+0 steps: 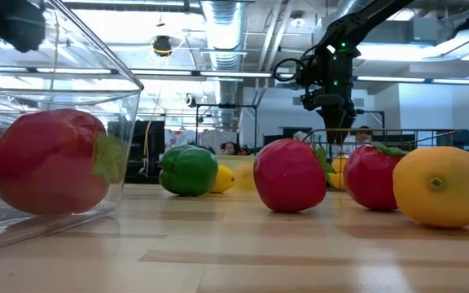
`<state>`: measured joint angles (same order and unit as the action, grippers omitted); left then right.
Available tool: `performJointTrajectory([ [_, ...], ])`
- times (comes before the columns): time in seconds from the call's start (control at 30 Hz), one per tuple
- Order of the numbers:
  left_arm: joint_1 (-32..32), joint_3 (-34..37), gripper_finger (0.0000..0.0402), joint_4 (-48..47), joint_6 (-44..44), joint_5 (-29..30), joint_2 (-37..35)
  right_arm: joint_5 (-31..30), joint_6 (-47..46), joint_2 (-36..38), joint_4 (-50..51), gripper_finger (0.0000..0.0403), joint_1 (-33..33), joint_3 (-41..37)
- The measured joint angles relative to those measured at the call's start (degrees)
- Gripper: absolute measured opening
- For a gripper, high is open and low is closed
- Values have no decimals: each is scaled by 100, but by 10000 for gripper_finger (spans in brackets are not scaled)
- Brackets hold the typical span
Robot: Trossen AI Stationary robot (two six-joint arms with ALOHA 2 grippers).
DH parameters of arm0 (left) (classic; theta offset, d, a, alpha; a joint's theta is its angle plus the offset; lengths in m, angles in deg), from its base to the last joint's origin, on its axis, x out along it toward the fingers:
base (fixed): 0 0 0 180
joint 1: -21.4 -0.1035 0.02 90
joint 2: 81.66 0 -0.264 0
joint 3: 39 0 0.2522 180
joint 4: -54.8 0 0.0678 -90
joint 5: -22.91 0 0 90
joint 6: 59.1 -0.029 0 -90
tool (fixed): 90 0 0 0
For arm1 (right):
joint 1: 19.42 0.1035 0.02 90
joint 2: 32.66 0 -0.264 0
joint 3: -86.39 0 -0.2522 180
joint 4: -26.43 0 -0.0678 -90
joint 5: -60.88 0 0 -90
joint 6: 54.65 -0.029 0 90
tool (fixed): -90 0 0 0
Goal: Sort produce into baskets
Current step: Put the left carrot into the blue bin, then put the bottom yellow lemon into the yellow bin
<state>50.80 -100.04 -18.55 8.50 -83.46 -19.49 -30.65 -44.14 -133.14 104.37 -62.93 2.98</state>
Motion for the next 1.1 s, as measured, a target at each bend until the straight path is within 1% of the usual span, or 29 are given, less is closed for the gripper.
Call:
performJointTrajectory([
  [0.23,475,85,67,-20,486,522,7,0,0,0,-17,393,-1,0],
  [0.43,554,165,67,41,474,421,7,0,0,0,-19,393,0,0],
  [0.53,551,190,76,49,480,339,7,0,0,0,-19,393,-1,0],
  [0.67,551,306,114,82,724,317,7,0,0,0,-21,393,-1,0],
  [0.8,551,461,163,149,711,164,7,0,0,0,-22,393,-1,0],
  [0.9,551,507,194,157,682,158,7,0,0,0,-24,393,1,0],
  [1.0,545,509,218,166,545,111,7,0,0,0,-24,393,-1,0],
  [1.1,513,509,232,165,533,-49,7,-2,0,0,-21,393,-1,0],
])
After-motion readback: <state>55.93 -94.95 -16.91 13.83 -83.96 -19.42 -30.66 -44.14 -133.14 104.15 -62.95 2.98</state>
